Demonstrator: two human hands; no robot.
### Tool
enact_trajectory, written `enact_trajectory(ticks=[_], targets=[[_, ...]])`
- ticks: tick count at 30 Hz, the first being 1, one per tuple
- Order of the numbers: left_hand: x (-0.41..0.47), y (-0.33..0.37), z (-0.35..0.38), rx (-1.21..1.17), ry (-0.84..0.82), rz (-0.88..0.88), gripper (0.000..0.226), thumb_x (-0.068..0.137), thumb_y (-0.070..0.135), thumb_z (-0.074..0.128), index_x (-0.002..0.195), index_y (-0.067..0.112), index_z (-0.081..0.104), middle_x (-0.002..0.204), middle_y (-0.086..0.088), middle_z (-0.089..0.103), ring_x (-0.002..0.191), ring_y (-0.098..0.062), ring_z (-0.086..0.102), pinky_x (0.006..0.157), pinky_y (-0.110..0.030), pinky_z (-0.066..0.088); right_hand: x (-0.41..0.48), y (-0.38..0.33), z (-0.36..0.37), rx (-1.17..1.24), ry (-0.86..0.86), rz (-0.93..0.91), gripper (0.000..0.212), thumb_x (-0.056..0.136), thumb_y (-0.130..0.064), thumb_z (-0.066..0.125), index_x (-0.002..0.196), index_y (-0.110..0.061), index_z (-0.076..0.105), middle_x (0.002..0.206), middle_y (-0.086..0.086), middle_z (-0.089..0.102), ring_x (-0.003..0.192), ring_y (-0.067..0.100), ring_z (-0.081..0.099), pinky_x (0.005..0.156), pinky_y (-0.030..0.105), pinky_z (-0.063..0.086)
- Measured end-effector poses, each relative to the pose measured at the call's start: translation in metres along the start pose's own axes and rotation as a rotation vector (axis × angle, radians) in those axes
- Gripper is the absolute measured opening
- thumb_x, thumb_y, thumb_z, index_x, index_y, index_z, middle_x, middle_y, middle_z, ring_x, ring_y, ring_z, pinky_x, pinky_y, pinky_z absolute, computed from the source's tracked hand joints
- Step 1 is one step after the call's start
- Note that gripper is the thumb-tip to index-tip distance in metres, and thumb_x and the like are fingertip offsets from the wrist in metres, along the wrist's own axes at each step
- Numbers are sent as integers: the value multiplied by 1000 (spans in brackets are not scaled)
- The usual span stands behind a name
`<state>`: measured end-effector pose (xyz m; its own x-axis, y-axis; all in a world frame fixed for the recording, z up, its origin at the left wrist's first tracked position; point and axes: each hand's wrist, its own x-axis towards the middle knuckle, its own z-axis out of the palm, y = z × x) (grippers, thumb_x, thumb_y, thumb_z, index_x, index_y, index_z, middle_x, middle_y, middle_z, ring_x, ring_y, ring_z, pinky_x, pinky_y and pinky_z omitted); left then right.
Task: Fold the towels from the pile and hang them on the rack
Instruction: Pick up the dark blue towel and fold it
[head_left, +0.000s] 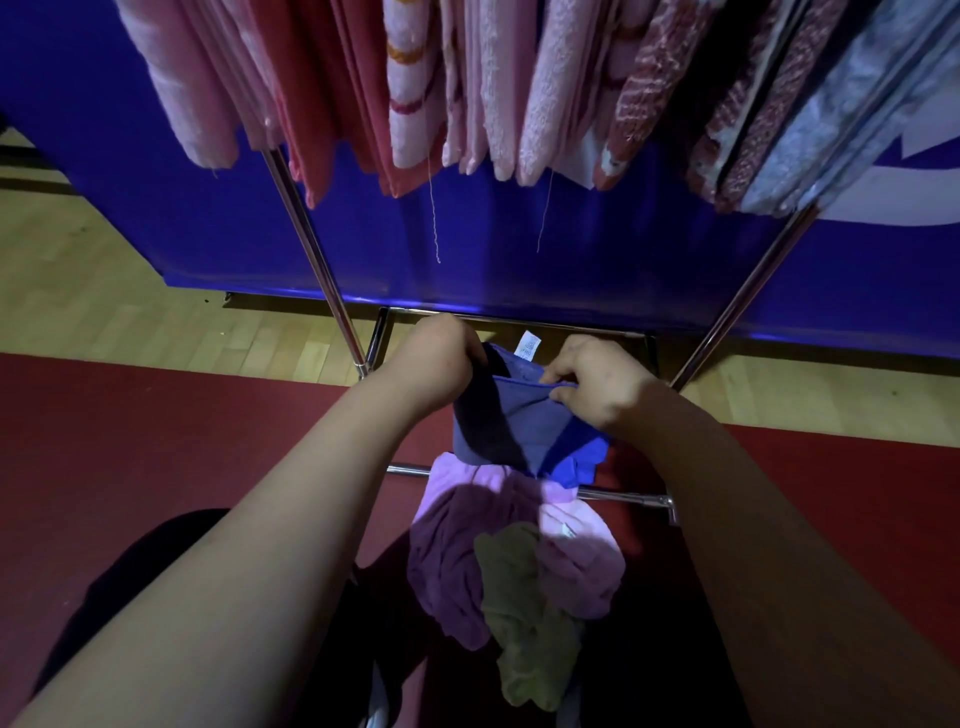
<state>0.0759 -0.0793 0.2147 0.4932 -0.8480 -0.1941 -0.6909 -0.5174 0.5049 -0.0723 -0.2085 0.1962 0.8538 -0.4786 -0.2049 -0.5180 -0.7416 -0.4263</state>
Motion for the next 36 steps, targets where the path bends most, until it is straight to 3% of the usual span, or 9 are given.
enact_trajectory(ticks=[5, 10, 15, 21, 24, 27, 31, 36], targets=[[1, 0, 1, -12, 76, -3, 39, 81, -4, 48, 104, 9, 76, 106, -12, 72, 98, -29, 64, 72, -22, 38, 4, 5, -4, 19, 48, 34, 12, 86, -8, 71, 97, -5, 74, 106, 5, 64, 99, 21, 60, 89, 28, 47], [5, -1, 4, 40, 36, -13, 23, 81, 11, 55, 89, 4, 75, 84, -18, 69, 81, -34, 63, 64, -30, 47, 1, 7, -14, 46, 169, 124, 8, 82, -12, 74, 89, -9, 77, 93, 7, 72, 84, 19, 63, 76, 25, 48], [5, -4, 9, 102, 22, 58, 24, 82, 27, 67, 85, 4, 74, 83, -16, 67, 81, -33, 61, 71, -43, 51, -3, 6, -23, 65, 259, 188, 14, 79, -23, 79, 84, -10, 76, 88, 6, 72, 83, 17, 62, 70, 23, 41], [8, -5, 4, 116, 164, 78, 18, 84, 24, 72, 90, 8, 76, 92, -11, 67, 85, -29, 60, 66, -32, 37, -4, 8, -26, 127, 360, 213, 14, 76, -23, 81, 82, -11, 75, 88, 7, 73, 80, 17, 61, 63, 19, 36], [9, -5, 4, 104, 291, 98, 15, 83, 20, 73, 89, 7, 75, 92, -11, 65, 88, -29, 59, 73, -34, 40, -4, 7, -24, 126, 376, 206, 16, 76, -23, 82, 80, -9, 74, 86, 8, 72, 75, 20, 60, 57, 18, 32], [9, -5, 2, 76, 428, 148, 14, 81, 18, 74, 82, 4, 73, 84, -12, 66, 83, -30, 60, 73, -38, 46, -4, 8, -26, 176, 453, 203, 18, 74, -24, 83, 74, -11, 70, 77, 4, 69, 73, 17, 58, 65, 23, 36], [8, -5, 4, 132, 420, 131, 18, 81, 22, 73, 82, 5, 74, 83, -14, 67, 84, -33, 59, 73, -43, 47, -7, 7, -22, 150, 362, 230, 20, 72, -28, 84, 70, -17, 67, 64, -10, 57, 73, 17, 58, 65, 25, 39], [8, -2, 1, 51, 443, 47, 21, 78, 27, 77, 83, 9, 68, 88, -11, 67, 86, -30, 60, 68, -37, 46, -6, 13, -26, 257, 401, 222, 23, 67, -26, 88, 68, -17, 67, 60, -8, 57, 62, 15, 55, 64, 29, 47]])
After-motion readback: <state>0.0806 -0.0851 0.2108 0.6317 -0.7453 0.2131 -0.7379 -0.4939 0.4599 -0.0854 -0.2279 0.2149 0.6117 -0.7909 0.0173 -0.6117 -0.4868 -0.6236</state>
